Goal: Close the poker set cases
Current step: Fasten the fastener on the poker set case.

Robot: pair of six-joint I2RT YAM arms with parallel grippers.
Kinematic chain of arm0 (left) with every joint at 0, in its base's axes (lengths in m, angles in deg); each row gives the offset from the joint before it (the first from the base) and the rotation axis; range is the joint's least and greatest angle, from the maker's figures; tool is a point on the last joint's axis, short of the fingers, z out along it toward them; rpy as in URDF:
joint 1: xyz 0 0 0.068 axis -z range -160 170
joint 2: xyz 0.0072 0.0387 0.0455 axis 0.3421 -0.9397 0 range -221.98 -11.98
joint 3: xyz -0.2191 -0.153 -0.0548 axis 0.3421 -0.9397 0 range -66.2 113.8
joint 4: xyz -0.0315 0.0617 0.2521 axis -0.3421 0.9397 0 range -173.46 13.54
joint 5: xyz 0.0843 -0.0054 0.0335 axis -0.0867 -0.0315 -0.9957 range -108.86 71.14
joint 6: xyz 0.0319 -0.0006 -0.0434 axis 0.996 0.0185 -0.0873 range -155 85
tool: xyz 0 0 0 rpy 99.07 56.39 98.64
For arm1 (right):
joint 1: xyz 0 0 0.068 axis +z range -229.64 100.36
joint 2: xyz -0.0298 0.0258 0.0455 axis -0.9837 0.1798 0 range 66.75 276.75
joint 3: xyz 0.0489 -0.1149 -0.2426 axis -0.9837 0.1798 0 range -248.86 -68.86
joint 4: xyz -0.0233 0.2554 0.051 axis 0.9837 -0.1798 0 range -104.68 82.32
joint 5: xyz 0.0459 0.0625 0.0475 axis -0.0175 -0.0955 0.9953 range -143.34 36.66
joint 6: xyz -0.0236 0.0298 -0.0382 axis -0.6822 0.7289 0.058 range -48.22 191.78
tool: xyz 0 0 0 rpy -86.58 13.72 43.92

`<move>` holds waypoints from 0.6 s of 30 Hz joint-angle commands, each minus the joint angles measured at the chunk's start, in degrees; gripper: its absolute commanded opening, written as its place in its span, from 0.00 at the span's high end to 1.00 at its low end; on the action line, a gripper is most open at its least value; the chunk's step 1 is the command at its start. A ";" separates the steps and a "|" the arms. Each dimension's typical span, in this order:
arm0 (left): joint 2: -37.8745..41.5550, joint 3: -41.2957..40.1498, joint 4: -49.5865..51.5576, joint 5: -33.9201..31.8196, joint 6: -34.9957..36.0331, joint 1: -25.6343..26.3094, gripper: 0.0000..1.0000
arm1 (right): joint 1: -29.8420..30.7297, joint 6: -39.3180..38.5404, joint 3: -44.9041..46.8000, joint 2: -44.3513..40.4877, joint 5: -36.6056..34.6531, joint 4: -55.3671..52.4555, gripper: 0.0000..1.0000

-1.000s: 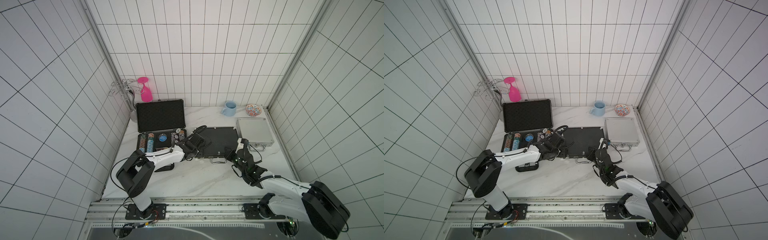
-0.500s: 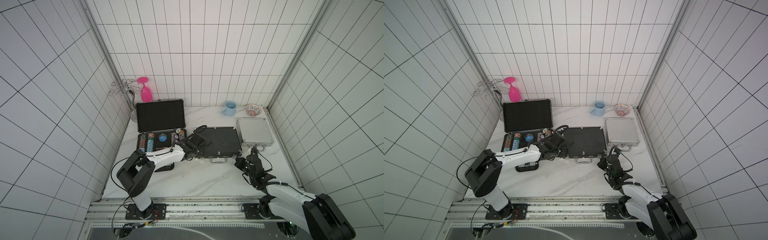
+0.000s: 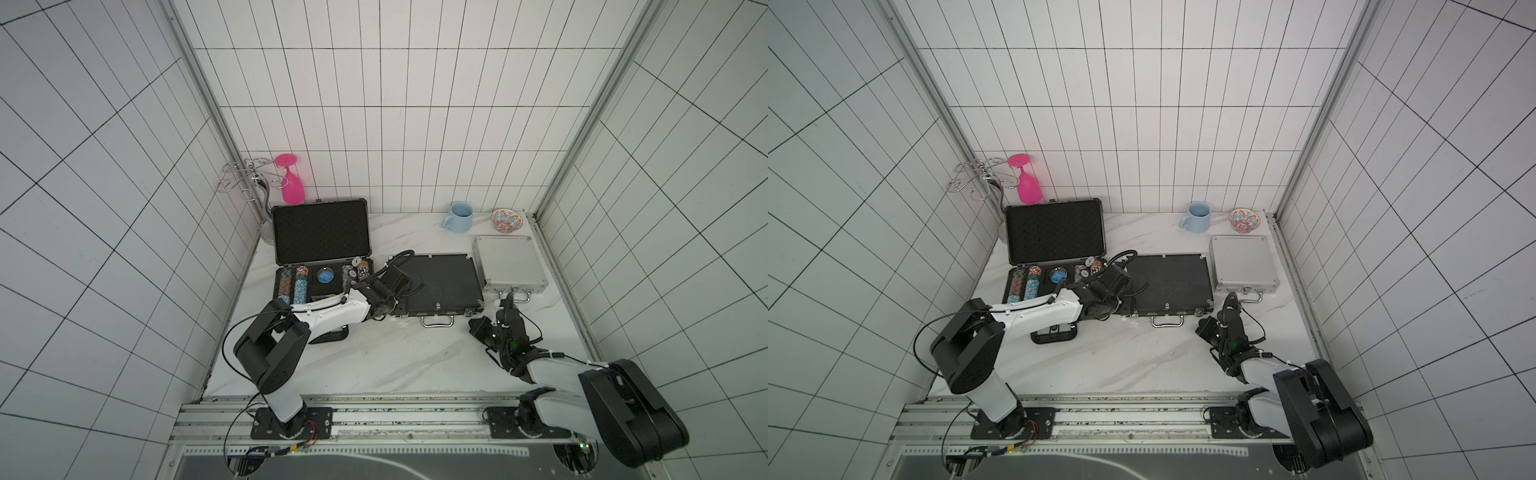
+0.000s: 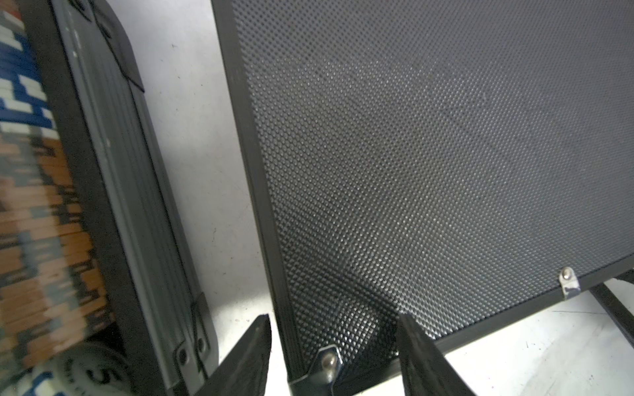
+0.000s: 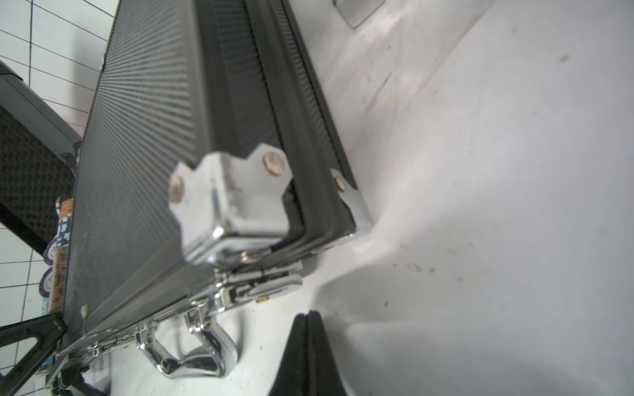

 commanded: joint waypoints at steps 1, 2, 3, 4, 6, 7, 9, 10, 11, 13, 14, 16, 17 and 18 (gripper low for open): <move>-6.14 -5.21 14.69 2.76 2.14 1.37 0.42 | -0.82 1.76 2.12 1.04 0.21 3.85 0.96; -6.05 -5.34 14.62 2.75 2.20 1.41 0.42 | -0.89 1.99 2.33 1.13 -0.43 4.44 0.96; -5.98 -5.45 14.59 2.79 2.23 1.34 0.42 | -0.96 2.17 2.54 1.30 -0.81 5.05 0.96; -6.00 -5.55 14.60 2.83 2.21 1.30 0.42 | -1.15 2.18 2.41 1.74 -0.97 5.40 0.96; -6.05 -5.72 14.60 2.78 2.24 1.28 0.42 | -1.60 2.35 2.43 2.81 -1.09 7.03 0.96; -6.00 -5.81 14.51 2.89 2.34 1.27 0.42 | -1.93 2.73 2.56 3.50 -1.04 8.32 0.96; -5.96 -5.90 14.51 2.89 2.26 1.26 0.42 | -2.68 3.29 3.16 4.93 -0.40 11.80 0.96; -5.90 -6.03 14.47 2.92 2.31 1.30 0.42 | -3.13 3.40 3.26 5.83 0.29 13.16 0.96; -5.87 -6.13 14.44 2.92 2.31 1.29 0.42 | -3.49 3.41 3.17 6.93 1.05 14.68 0.96; -5.80 -6.39 14.42 2.82 2.38 1.30 0.42 | -3.81 3.67 2.88 8.87 2.20 16.45 0.96; -5.78 -6.43 14.38 2.79 2.38 1.19 0.42 | -3.81 3.88 2.87 9.86 2.57 17.59 0.96; -5.71 -6.70 14.34 2.80 2.30 1.20 0.42 | -3.86 4.49 3.32 11.19 2.76 19.85 0.96; -5.71 -6.78 14.33 2.86 2.31 1.22 0.42 | -3.86 4.72 3.57 11.66 2.76 20.79 0.96; -5.70 -6.85 14.33 2.83 2.38 1.23 0.42 | -3.90 4.81 3.52 11.93 2.78 20.93 0.96</move>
